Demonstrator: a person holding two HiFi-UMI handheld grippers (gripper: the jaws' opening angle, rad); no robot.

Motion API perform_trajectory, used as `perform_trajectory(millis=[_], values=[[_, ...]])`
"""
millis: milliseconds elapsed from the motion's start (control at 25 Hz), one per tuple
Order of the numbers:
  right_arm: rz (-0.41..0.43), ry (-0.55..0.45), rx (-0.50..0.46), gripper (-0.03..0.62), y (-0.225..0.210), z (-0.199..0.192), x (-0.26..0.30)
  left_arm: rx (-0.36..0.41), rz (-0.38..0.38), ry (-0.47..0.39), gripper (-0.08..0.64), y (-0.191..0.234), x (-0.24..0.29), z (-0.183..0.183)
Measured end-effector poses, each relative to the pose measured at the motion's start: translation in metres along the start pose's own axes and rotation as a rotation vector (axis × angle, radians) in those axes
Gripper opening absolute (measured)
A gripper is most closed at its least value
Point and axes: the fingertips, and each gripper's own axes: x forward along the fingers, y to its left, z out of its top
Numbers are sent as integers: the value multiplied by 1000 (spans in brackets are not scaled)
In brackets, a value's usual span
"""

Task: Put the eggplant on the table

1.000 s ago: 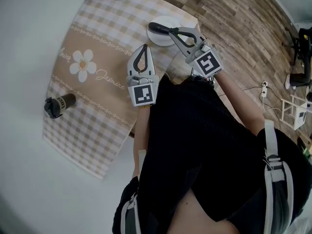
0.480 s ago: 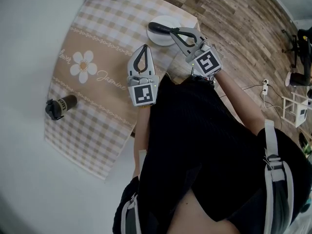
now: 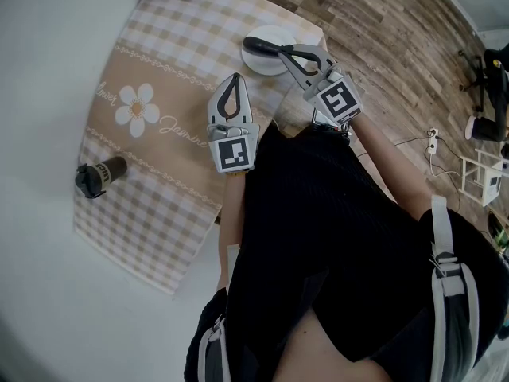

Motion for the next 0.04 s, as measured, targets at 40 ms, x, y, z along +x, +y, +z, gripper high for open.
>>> perform_trajectory(millis=[40], values=[[-1,4,1,6,0,-1,1,-1,0,1,-11,1,0,-1]])
